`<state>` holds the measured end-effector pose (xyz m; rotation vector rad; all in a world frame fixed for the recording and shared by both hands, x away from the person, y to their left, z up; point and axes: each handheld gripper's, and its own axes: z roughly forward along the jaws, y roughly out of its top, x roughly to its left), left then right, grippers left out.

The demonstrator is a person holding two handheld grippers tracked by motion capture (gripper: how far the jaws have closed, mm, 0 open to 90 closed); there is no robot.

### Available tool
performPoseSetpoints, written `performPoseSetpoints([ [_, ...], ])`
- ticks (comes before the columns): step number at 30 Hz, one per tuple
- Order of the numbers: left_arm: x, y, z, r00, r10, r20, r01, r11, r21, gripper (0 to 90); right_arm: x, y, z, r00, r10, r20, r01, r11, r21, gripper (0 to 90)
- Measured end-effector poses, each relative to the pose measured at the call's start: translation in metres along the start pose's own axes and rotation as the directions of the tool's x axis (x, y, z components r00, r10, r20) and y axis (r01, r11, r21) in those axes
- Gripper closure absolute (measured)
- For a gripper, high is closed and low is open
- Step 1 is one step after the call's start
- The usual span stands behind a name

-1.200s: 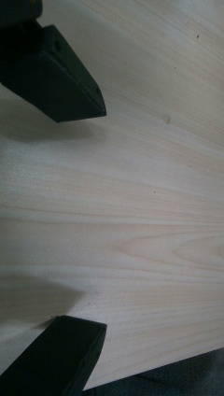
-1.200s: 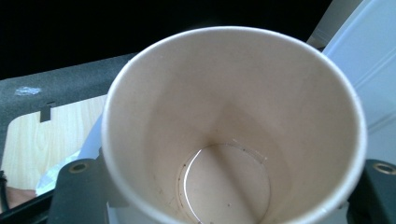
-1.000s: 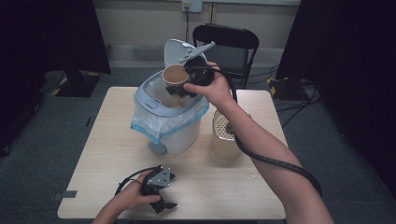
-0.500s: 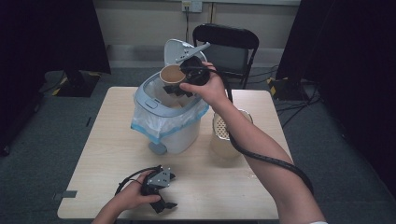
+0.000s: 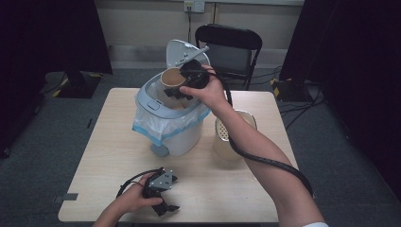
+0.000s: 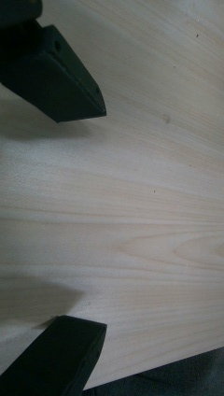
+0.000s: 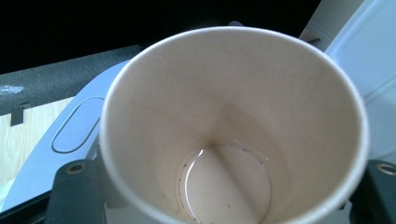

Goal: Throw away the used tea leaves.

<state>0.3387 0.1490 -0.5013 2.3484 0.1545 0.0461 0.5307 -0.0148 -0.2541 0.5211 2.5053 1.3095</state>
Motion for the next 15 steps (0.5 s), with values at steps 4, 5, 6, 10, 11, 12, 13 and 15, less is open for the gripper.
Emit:
performPoseSetpoints([
  [4,0.0,0.0,0.0,1.0,0.0,0.001,0.0,1.0,-0.001,0.0,-0.001,-0.001,0.001,0.9996,0.026,-0.006,-0.026,0.999,-0.019,16.7],
  [5,0.0,0.0,0.0,1.0,-0.001,0.0,0.001,1.0,0.004,0.0,-0.001,-0.002,0.001,0.9995,0.031,-0.001,-0.031,0.999,-0.023,16.5],
  [6,0.0,0.0,-0.001,1.0,-0.002,-0.001,0.002,0.9999,0.013,0.0,-0.001,-0.002,0.0,0.9994,0.035,-0.009,-0.035,0.999,-0.028,15.2],
  [10,0.0,0.0,-0.001,1.0,-0.001,-0.001,0.001,0.9999,0.012,0.0,0.001,-0.002,-0.002,0.9997,0.023,-0.012,-0.024,0.999,-0.023,14.7],
  [11,0.0,0.0,-0.001,1.0,-0.003,0.0,0.003,0.9999,0.013,0.0,0.001,-0.002,-0.004,0.9995,0.025,-0.02,-0.026,0.999,-0.025,15.0],
  [12,0.0,0.0,-0.001,1.0,-0.001,-0.001,0.001,0.9999,0.013,0.0,0.001,-0.002,-0.005,0.9992,0.032,-0.023,-0.033,0.999,-0.023,15.1],
  [13,0.0,0.0,-0.001,1.0,-0.002,-0.001,0.002,0.9999,0.013,0.0,0.002,-0.003,-0.007,0.9992,0.03,-0.026,-0.031,0.999,-0.025,15.0],
  [15,0.0,0.0,-0.001,1.0,-0.002,0.0,0.002,0.9999,0.014,0.0,0.003,-0.003,-0.011,0.9992,0.03,-0.028,-0.03,0.999,-0.022,15.0],
])
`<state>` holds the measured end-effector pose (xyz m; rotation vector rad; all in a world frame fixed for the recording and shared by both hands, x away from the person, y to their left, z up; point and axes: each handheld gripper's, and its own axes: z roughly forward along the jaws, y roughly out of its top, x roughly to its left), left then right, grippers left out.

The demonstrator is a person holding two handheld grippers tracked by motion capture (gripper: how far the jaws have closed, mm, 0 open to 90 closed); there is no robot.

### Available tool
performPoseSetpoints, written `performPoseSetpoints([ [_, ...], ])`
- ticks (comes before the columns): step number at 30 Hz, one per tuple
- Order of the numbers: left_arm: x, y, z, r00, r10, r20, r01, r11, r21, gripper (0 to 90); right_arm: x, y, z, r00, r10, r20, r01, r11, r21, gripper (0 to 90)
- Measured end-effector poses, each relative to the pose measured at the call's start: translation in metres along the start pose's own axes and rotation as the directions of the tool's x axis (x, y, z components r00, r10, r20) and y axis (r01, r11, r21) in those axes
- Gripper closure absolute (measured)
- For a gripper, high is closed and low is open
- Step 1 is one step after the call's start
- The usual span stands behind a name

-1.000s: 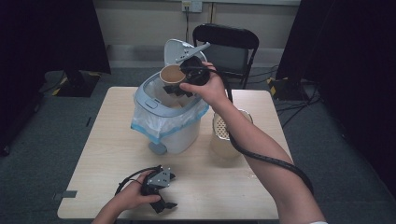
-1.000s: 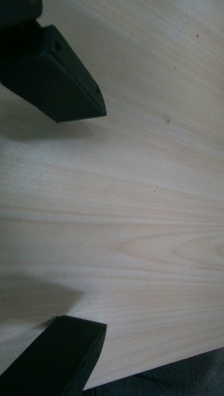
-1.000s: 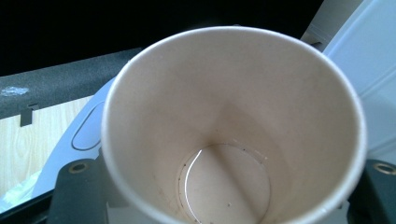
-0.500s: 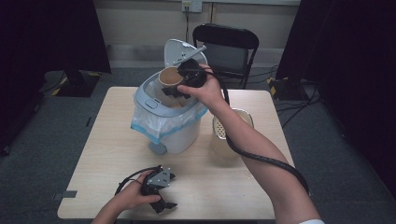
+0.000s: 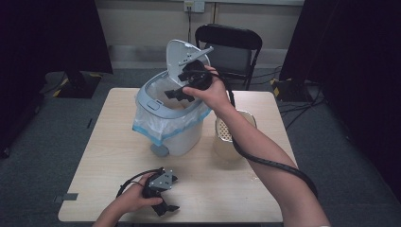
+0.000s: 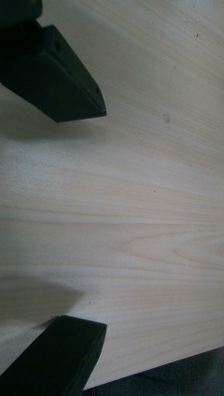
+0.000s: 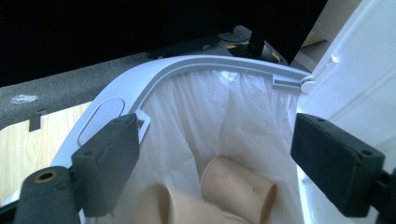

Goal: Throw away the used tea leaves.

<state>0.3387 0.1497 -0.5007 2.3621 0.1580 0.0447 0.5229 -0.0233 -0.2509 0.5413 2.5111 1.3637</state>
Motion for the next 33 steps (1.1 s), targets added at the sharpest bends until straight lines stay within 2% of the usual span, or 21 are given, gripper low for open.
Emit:
performPoseSetpoints([
  [6,0.0,0.0,0.0,1.0,-0.001,0.0,0.001,1.0,0.0,0.0,0.003,-0.004,-0.011,0.9996,0.014,-0.023,-0.014,1.0,-0.002,14.7],
  [19,0.0,0.0,0.001,1.0,0.008,-0.003,-0.008,0.9998,-0.017,0.0,0.01,-0.017,-0.03,0.9986,-0.012,-0.051,0.013,1.0,0.02,15.4],
  [26,0.0,0.0,0.001,1.0,0.008,-0.003,-0.008,0.9998,-0.017,0.0,0.007,-0.025,-0.044,0.9983,-0.006,-0.058,0.007,1.0,0.012,15.0],
  [33,0.0,0.0,0.001,1.0,0.008,-0.002,-0.008,0.9998,-0.016,0.0,-0.001,-0.031,-0.061,0.9993,0.004,-0.037,-0.004,1.0,0.005,15.2],
])
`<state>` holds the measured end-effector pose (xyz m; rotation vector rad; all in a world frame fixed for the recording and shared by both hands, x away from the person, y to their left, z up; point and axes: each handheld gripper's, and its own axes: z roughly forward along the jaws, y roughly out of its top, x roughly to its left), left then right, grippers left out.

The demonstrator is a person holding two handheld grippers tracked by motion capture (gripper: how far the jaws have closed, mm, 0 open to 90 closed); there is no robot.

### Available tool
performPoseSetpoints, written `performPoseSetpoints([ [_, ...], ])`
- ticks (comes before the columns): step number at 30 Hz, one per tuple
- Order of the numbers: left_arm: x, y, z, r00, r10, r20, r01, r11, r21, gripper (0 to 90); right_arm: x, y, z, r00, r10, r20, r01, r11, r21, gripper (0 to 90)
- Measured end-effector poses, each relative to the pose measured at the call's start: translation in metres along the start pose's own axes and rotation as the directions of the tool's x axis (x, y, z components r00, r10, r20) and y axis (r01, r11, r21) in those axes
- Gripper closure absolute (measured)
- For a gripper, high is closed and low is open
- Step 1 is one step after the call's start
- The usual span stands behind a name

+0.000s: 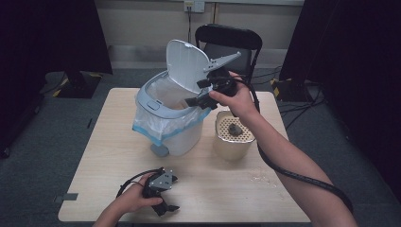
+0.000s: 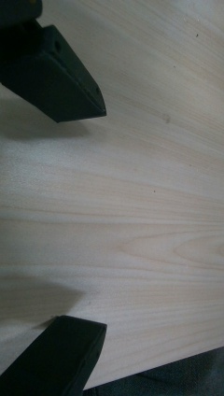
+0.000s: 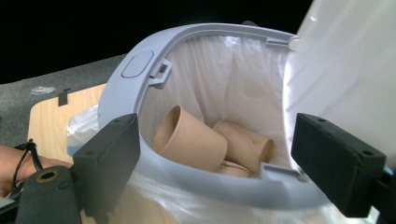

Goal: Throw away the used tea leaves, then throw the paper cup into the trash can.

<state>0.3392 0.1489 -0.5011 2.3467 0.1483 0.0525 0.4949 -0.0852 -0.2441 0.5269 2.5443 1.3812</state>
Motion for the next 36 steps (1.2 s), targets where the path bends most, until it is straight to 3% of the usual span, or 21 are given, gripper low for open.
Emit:
performPoseSetpoints([
  [16,0.0,0.0,0.0,1.0,0.001,0.0,-0.001,1.0,0.001,0.0,-0.012,-0.01,-0.025,0.9993,0.007,0.036,-0.008,1.0,0.019,15.4],
  [36,0.0,0.0,-0.001,1.0,0.002,0.001,-0.002,0.9999,0.012,0.0,-0.032,-0.007,-0.025,0.9957,0.04,0.084,-0.042,0.999,0.016,15.3],
])
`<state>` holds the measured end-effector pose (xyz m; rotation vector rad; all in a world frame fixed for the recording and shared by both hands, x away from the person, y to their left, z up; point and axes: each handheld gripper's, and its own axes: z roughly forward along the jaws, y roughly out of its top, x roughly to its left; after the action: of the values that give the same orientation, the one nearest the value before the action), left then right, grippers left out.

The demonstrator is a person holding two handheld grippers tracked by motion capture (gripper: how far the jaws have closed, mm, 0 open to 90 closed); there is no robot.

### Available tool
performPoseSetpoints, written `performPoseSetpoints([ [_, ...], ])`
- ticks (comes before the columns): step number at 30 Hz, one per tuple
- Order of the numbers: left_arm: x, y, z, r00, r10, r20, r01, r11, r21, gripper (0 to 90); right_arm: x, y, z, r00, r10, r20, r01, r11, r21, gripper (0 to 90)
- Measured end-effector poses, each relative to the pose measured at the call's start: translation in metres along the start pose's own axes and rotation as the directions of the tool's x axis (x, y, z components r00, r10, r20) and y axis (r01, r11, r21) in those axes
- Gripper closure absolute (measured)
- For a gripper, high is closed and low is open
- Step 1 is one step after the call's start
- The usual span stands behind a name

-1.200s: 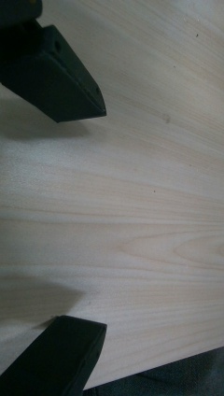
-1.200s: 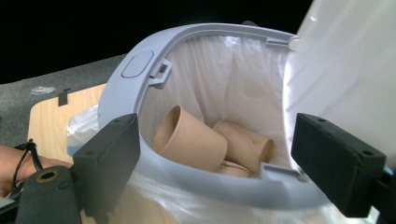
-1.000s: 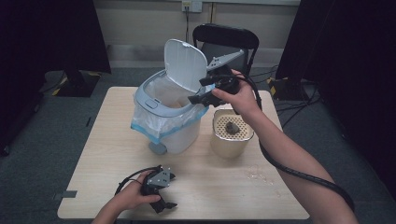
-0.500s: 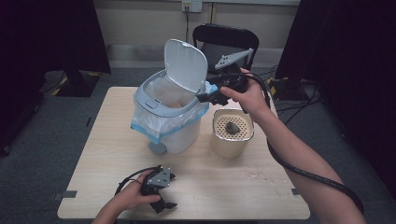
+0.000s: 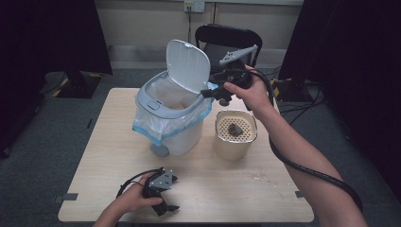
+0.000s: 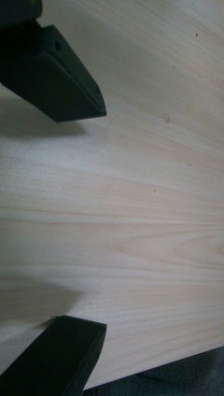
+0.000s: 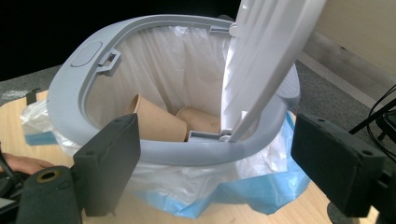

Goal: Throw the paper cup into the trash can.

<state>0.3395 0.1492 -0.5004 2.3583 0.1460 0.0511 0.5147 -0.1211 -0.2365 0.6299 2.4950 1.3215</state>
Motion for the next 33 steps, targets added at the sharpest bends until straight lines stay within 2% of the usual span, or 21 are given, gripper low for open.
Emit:
performPoseSetpoints([
  [13,0.001,0.0,0.001,1.0,0.0,0.007,0.0,0.9999,-0.012,0.0,-0.005,0.005,0.012,1.0,0.008,-0.004,-0.008,1.0,-0.003,15.4],
  [25,0.001,0.0,0.001,1.0,0.0,0.007,0.0,0.9999,-0.013,0.0,0.004,0.013,0.015,0.9994,-0.01,-0.034,0.009,1.0,-0.024,17.0],
  [27,0.001,0.0,0.001,1.0,0.0,0.007,0.0,0.9999,-0.013,0.0,0.005,0.014,0.016,0.9993,-0.006,-0.037,0.005,1.0,-0.029,14.1],
  [33,0.001,0.0,0.001,1.0,0.0,0.007,0.0,0.9999,-0.013,0.0,0.007,0.015,0.017,0.9988,0.009,-0.048,-0.011,0.999,-0.042,14.4],
])
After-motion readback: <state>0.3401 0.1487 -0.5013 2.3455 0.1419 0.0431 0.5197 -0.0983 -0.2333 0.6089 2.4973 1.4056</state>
